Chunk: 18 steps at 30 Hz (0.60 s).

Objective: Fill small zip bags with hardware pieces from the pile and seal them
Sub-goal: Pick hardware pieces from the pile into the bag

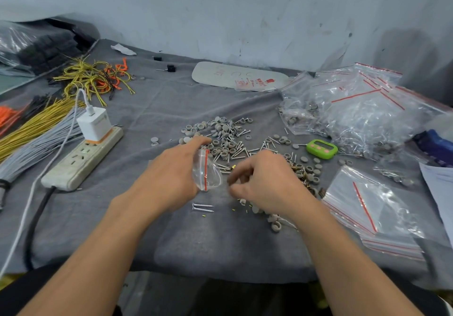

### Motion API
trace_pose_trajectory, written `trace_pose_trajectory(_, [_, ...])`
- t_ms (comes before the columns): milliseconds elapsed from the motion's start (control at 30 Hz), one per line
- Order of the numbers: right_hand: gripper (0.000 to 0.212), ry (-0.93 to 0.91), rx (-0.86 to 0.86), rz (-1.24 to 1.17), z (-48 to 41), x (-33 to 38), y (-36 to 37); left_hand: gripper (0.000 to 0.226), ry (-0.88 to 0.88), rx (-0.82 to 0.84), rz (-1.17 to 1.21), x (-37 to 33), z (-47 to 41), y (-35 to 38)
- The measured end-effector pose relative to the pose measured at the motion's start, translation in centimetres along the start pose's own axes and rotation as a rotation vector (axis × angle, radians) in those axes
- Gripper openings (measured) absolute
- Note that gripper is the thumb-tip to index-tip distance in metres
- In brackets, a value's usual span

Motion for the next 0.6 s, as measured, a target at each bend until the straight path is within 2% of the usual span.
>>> trace_pose_trajectory(100, [0.009,0.012,-0.137,-0.207,-0.8,0.5,0.3,0.084,0.028,0.019,0.027,-0.6,0.1,0.6])
trace_pose_trajectory(233, [0.01,-0.073,-0.134,-0.287,-1.8,2.0,1.9,0.086,0.025,0.053,0.097,-0.9,0.2,0.8])
trace_pose_trajectory(333, [0.008,0.007,-0.24,-0.375,-2.7,1.9,2.6,0.085,-0.012,0.006,0.144,-0.6,0.0,0.4])
trace_pose_trajectory(433, [0.006,0.116,-0.274,-0.293,-3.3,1.0,2.6,0.082,-0.067,-0.09,0.148,0.6,-0.2,-0.5])
trace_pose_trajectory(600, [0.007,0.104,-0.099,-0.062,-3.5,1.4,4.5,0.087,-0.145,-0.127,0.047,2.7,-0.8,-2.2])
Point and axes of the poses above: each hand's wrist, its own z-axis away from the middle knuckle, its own y-axis out of the palm, x = y × z, the point moved 1 cm from there along -z, towards the middle knuckle, and after that the axes turned 6 degrees about z, right-handed, at the moved point
